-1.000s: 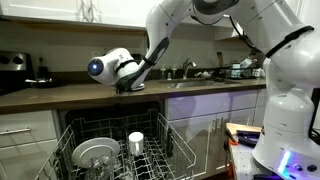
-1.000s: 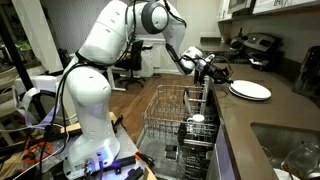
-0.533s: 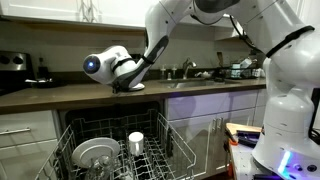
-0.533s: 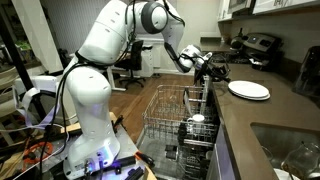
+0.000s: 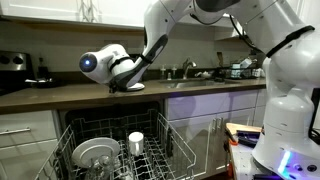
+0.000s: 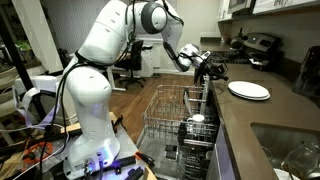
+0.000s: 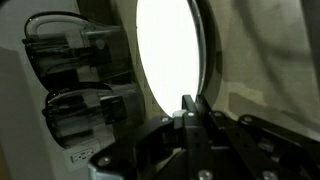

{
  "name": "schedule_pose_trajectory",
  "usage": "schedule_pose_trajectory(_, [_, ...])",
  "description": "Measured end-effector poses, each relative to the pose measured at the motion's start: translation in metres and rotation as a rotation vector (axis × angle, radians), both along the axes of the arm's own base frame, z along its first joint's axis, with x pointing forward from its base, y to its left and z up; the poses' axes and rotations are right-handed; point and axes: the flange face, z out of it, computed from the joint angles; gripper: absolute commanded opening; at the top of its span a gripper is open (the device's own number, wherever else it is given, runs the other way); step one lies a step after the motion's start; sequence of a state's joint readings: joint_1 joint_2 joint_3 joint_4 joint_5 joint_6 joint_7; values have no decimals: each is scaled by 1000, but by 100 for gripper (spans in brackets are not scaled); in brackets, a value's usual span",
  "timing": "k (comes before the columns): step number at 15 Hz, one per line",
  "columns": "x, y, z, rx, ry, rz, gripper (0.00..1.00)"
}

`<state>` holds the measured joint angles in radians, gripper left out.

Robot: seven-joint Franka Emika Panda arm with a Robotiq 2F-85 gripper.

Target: Take the white plate on the top and put it behind the white cup in the dishwasher

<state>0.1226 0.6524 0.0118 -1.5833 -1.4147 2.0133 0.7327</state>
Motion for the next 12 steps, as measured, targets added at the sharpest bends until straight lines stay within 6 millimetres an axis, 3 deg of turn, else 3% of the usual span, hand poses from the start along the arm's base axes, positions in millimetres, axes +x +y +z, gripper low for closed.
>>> schedule_pose_trajectory(2, [0, -1, 0, 1, 0, 0, 38])
schedule_pose_trajectory(8, [2, -9, -1, 10, -2, 8, 74])
schedule_pose_trajectory(10, [2, -11, -2, 9, -1, 7, 75])
schedule_pose_trajectory(11, [2, -13, -3, 7, 0, 5, 70])
schedule_pose_trajectory(12, [1, -15, -4, 6, 2, 3, 59])
